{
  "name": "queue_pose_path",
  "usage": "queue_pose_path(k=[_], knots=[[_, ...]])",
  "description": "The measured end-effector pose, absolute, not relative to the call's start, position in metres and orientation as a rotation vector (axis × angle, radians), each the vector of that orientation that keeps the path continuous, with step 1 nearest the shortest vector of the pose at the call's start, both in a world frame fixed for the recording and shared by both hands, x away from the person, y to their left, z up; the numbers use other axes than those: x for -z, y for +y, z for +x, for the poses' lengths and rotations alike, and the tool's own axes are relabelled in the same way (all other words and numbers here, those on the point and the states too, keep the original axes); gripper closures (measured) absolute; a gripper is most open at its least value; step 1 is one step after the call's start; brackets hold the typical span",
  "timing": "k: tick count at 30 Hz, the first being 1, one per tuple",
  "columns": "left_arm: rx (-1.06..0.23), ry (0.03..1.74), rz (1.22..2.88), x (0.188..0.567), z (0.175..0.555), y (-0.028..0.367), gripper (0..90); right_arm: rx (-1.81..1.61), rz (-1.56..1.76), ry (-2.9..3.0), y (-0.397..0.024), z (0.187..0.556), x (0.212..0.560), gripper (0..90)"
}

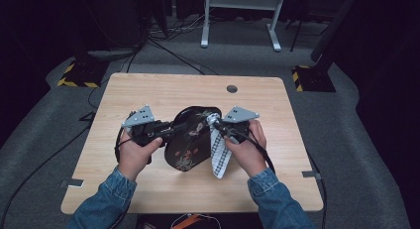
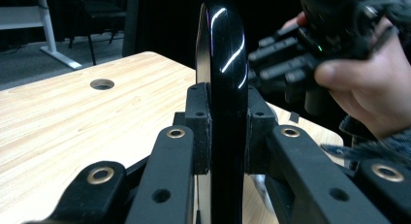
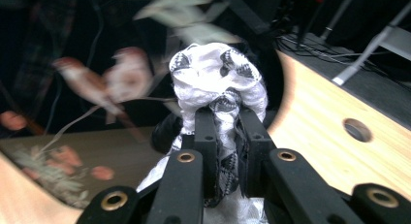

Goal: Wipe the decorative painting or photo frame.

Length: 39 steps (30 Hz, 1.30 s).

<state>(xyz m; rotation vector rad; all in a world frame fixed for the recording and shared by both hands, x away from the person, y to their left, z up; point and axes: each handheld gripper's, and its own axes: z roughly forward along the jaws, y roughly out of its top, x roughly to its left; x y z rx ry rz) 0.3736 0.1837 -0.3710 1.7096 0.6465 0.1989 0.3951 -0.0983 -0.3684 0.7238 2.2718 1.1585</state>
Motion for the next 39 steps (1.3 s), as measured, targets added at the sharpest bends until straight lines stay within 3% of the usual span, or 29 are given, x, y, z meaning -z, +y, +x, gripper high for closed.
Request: queue_pose_path(k=[13, 39], knots=[[-0.178, 0.661, 1.697, 0.371, 0.376, 0.183, 77.8, -1.206, 0.541, 2.394, -0.060, 0.370, 0.384, 81.2], [-0.177, 0.648, 1.705, 0.371, 0.376, 0.182, 77.2, -1.206, 0.818, 2.239, -0.124, 0.408, 0.379, 81.2]])
